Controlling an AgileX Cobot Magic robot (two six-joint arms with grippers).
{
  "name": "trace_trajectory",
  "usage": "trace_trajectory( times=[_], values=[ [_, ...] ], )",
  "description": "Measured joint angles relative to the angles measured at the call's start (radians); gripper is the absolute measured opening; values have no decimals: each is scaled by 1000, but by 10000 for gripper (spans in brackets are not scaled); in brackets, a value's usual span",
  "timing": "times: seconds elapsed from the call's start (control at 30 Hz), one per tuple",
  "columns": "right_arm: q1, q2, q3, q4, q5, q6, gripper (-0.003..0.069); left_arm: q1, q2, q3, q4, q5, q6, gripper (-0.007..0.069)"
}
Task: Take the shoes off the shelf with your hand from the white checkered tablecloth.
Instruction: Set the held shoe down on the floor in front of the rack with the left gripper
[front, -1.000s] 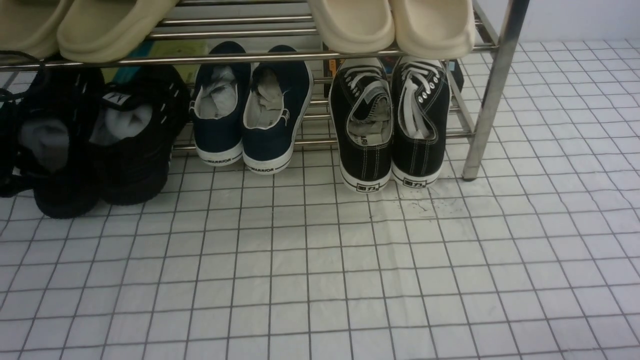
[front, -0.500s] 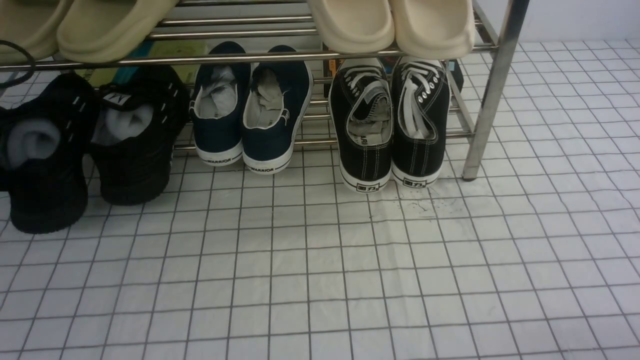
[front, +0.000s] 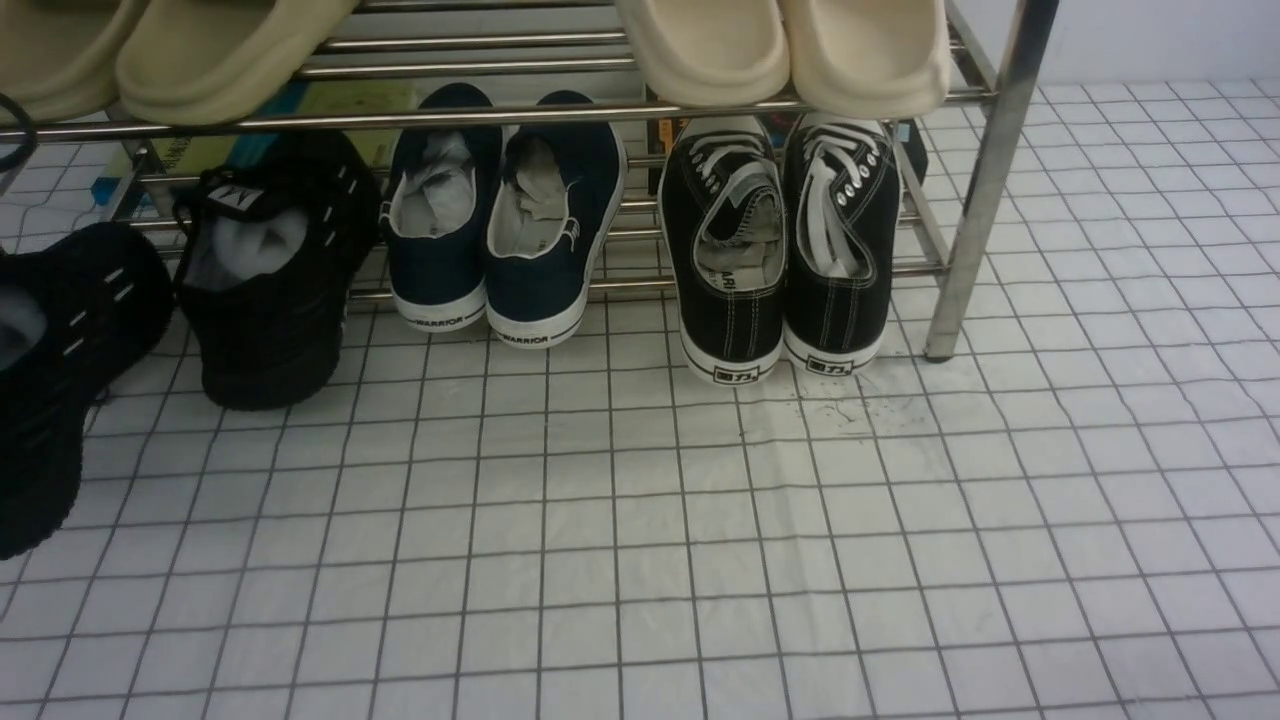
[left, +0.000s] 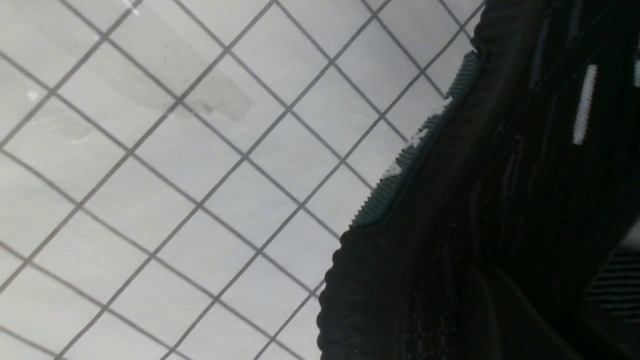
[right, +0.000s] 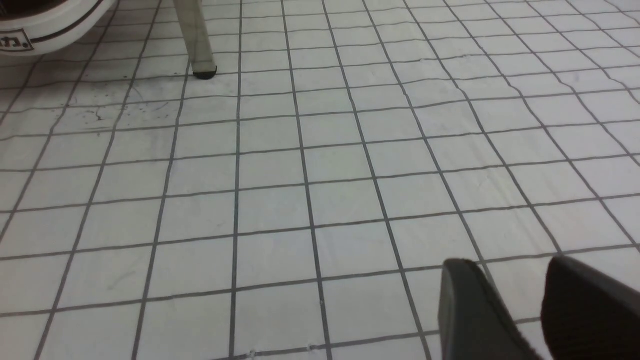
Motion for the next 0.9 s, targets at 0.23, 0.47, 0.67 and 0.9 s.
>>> trace_trajectory(
  times=[0.23,0.47,0.67,0.9],
  values=[
    [0,0,0,0,0,0,239,1,-73,80,11,18,-3,15],
    [0,0,0,0,0,0,239,1,-101,266,11,-65,5,20],
    [0,0,0,0,0,0,239,1,-101,378,11,-198,48,22],
    [0,0,0,0,0,0,239,1,-101,420,12,-249,113,36]
  ],
)
